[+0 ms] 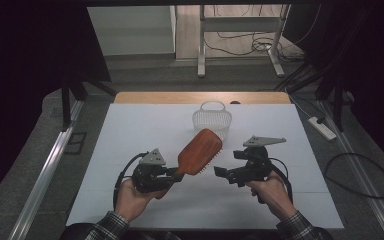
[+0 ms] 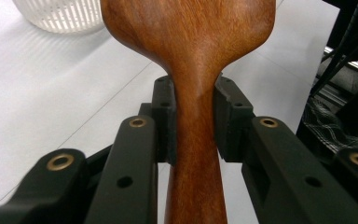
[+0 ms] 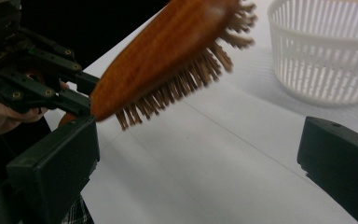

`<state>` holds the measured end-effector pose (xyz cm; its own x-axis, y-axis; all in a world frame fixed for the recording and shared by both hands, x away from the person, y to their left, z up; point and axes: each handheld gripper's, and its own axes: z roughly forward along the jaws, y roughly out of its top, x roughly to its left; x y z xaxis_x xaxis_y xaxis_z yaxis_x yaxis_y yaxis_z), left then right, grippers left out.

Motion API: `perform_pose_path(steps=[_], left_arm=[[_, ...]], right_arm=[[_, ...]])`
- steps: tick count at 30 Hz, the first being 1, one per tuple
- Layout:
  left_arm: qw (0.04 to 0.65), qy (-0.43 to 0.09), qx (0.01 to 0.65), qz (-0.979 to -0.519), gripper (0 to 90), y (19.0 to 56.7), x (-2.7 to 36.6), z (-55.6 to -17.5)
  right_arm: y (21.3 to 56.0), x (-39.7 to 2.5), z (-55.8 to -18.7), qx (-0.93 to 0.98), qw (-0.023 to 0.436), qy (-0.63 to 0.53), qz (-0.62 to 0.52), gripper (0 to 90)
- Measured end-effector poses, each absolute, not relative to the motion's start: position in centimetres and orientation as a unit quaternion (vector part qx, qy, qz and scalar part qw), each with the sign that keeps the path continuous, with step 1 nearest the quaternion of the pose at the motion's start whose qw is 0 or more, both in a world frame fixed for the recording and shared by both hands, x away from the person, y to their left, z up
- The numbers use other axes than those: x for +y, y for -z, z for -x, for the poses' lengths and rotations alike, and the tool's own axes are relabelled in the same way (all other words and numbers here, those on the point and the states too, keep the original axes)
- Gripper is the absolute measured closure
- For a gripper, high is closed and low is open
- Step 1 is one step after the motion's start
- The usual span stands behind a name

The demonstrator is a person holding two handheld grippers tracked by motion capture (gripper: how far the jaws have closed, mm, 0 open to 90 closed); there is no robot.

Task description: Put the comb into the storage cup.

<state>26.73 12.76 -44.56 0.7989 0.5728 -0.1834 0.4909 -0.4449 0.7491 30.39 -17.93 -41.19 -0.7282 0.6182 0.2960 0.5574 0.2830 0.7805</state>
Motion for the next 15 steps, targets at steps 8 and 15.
perform_pose_path(steps=[8,15], left_arm=[[0.432,-0.048,0.307,-0.847,72.1,44.4,12.6,-26.7],[0.432,-0.050,0.303,-0.848,72.2,44.3,12.4,-26.7]], right_arm=[[40.7,-16.0,-31.4,0.804,0.022,-0.458,-0.378,0.0],[40.5,-15.1,-32.0,0.803,0.015,-0.459,-0.381,0.0]])
